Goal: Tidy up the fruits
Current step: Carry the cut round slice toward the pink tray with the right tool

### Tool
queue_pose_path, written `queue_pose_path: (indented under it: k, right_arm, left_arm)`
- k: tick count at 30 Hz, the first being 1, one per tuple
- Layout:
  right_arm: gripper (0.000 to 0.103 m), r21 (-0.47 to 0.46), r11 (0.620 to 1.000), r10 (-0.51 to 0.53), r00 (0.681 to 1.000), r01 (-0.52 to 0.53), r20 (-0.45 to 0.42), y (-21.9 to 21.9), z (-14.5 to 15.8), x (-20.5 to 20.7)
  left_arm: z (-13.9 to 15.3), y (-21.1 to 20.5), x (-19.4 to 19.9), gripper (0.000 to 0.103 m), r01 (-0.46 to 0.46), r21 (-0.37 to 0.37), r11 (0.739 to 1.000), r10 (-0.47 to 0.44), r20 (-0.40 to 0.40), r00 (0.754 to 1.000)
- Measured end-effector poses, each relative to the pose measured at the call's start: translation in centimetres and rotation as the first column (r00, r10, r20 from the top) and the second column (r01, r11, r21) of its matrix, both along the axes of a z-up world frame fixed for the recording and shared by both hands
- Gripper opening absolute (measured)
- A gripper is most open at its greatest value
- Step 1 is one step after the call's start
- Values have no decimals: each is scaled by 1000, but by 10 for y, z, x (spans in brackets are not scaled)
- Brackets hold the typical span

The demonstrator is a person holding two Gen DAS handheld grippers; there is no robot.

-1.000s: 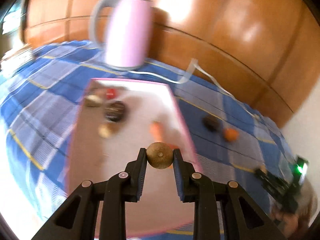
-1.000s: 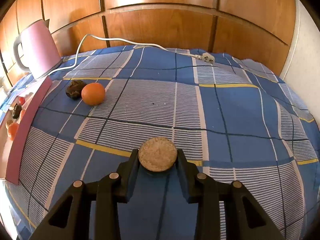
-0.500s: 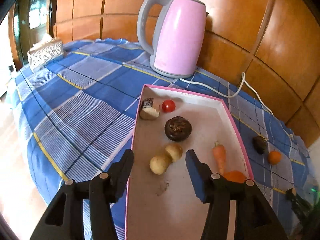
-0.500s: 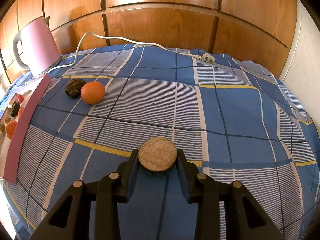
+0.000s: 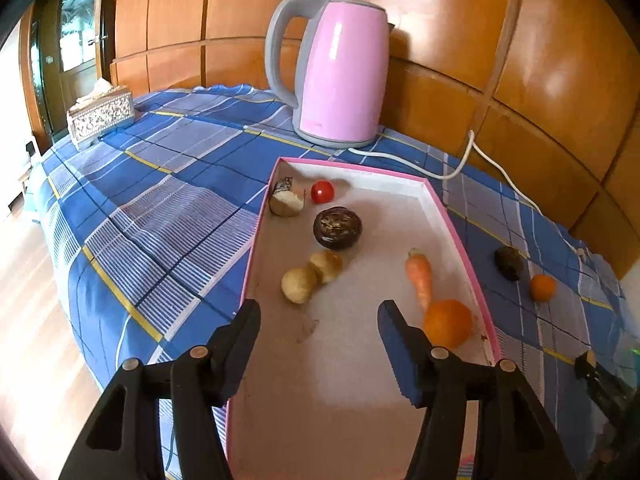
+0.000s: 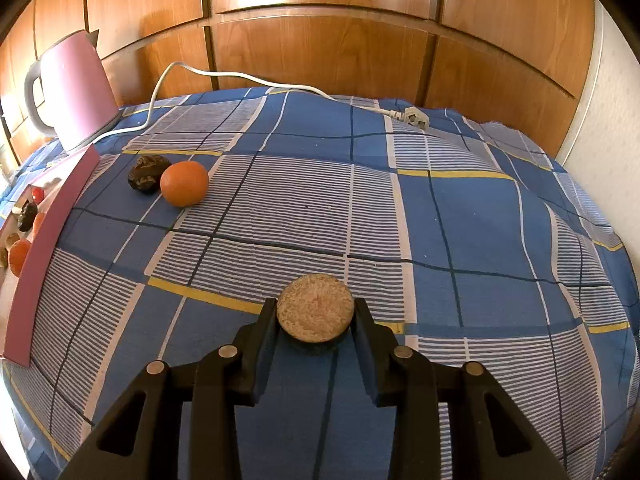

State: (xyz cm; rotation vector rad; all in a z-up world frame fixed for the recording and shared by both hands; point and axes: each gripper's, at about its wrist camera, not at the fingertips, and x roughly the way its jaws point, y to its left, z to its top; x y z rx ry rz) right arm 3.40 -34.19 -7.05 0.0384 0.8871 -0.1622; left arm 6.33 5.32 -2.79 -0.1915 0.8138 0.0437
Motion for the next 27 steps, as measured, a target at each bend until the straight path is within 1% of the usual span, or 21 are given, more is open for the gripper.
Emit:
queue_pose_path:
  k: [9, 18, 23, 27]
  right_arm:
    - [36, -2, 1000, -2, 1000, 2, 1, 0, 0, 0]
    - [36, -3, 1000, -8, 1000, 8, -4, 2, 0, 0]
    - [36, 10, 1000, -11, 1000, 11, -6, 1, 0, -1]
    - [36, 32, 999, -6, 1000, 6, -11, 1, 1, -3]
  left_arm:
    - [7, -7, -11, 66, 23, -6, 1000, -23, 12, 1000]
    - [5, -10, -17, 68, 29, -10, 1000, -29, 5, 1000]
    - [2, -8, -18, 72, 22, -14, 1000, -22, -2, 1000]
    - [1, -6, -19, 72, 19, -16, 1000, -19, -1, 1000]
